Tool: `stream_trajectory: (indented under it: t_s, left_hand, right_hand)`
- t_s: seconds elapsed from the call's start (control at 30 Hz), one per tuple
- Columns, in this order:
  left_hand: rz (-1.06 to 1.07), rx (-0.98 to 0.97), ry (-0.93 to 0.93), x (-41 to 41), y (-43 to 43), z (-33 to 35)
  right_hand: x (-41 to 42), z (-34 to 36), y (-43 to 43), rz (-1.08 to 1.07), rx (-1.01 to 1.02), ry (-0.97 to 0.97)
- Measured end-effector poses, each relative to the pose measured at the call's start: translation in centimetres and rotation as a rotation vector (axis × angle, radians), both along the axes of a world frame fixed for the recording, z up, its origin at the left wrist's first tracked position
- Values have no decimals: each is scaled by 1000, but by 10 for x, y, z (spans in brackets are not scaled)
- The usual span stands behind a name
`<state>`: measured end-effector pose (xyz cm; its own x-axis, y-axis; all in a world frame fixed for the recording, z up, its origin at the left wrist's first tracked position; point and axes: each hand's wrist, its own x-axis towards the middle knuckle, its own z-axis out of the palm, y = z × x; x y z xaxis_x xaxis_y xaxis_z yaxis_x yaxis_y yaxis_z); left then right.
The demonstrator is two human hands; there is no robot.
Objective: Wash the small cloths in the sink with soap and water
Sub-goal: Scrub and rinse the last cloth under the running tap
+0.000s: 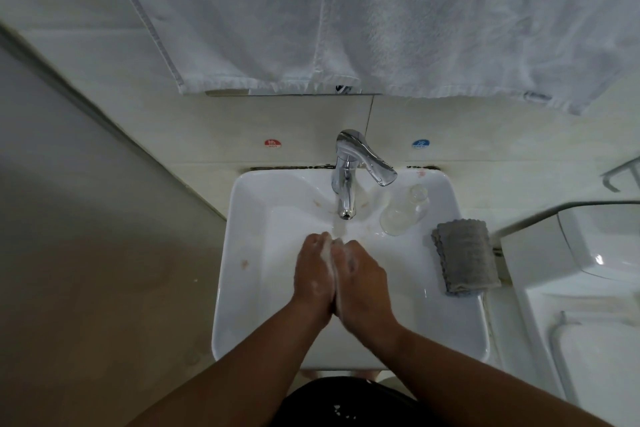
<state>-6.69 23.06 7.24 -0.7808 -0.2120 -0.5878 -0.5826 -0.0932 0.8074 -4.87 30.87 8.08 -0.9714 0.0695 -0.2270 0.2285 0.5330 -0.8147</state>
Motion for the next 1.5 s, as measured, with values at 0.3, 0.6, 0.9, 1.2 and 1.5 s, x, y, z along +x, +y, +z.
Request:
stream_trajectory:
  t_s: [0.3, 0.6, 0.9, 1.2, 1.5]
  left_hand:
    - [-37, -75, -10, -2, 2, 2]
    - [-193, -20, 44, 10, -5, 11]
    - [-119, 57, -102, 21, -13, -5]
    - [86, 92, -79, 6, -4, -8]
    - [44, 27, -7, 4, 7, -3]
  right_hand:
    - [-3, -11, 4, 110, 105, 93]
    - [-33, -42, 56, 118, 284, 154]
    - [-36, -49, 46, -692, -569, -382]
    - [-1, -13, 12, -155, -277, -211]
    - [-17, -10, 7, -149, -82, -63]
